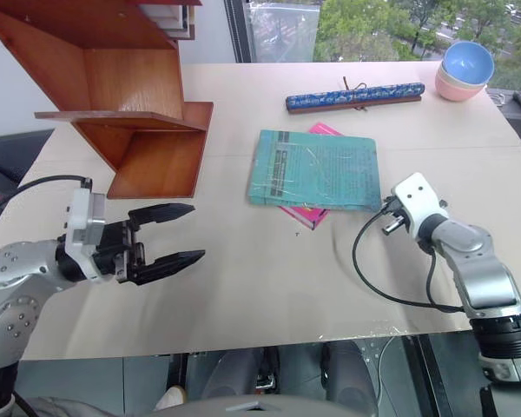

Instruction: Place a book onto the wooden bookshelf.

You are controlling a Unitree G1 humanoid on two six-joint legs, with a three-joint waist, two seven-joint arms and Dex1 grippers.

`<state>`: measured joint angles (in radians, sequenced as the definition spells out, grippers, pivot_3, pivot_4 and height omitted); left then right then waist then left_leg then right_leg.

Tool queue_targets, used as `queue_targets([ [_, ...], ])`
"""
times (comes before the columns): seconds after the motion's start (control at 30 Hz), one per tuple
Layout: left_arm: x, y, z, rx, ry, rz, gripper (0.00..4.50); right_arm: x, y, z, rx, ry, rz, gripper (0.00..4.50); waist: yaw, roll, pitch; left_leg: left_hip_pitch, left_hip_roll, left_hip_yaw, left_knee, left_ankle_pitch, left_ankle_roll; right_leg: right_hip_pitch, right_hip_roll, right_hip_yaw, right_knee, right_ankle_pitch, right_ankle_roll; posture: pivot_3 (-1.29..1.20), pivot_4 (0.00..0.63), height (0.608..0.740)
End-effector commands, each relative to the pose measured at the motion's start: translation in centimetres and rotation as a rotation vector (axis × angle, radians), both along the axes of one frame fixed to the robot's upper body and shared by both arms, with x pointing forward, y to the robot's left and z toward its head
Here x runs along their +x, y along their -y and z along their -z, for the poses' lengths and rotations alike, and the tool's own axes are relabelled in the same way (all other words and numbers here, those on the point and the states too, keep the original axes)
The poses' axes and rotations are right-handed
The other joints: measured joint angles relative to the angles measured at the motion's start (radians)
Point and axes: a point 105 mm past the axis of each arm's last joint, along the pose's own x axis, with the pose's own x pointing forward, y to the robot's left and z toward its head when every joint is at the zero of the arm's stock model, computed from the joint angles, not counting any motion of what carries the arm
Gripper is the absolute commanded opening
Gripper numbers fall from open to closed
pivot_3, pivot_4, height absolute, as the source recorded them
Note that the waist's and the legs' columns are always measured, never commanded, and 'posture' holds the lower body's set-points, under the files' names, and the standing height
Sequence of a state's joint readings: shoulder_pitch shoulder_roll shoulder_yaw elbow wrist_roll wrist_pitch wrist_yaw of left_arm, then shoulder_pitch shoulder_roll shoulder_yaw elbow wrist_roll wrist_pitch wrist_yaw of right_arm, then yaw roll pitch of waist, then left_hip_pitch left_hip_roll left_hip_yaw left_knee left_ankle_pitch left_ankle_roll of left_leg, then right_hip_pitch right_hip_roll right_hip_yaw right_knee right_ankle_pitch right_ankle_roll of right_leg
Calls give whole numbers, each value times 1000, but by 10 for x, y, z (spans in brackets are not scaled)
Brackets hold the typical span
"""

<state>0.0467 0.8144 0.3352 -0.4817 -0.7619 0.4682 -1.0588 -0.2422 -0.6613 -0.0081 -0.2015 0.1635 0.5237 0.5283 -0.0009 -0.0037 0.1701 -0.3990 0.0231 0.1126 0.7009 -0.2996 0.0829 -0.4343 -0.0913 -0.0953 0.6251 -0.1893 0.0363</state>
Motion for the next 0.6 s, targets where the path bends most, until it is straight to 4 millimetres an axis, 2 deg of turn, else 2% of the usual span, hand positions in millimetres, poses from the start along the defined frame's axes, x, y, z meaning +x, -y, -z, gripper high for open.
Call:
queue_targets([
  [0.03,-6,4,-3,-4,20,15,4500,-9,-23,-15,24,47,-91,13,-4,0,0,0,0,0,0,0,0,0,0,0,0,-2,3,0,150,738],
  [0.2,-4,2,1,-9,7,-6,4500,-11,-51,-19,58,54,-173,13,-11,0,0,2,1,1,0,0,-1,0,0,1,1,-3,2,0,150,738],
  [0.6,1,0,4,-12,8,-36,4500,-14,-93,-23,88,72,-317,13,-11,0,0,2,1,1,0,0,-1,0,1,1,1,0,-2,0,150,738],
])
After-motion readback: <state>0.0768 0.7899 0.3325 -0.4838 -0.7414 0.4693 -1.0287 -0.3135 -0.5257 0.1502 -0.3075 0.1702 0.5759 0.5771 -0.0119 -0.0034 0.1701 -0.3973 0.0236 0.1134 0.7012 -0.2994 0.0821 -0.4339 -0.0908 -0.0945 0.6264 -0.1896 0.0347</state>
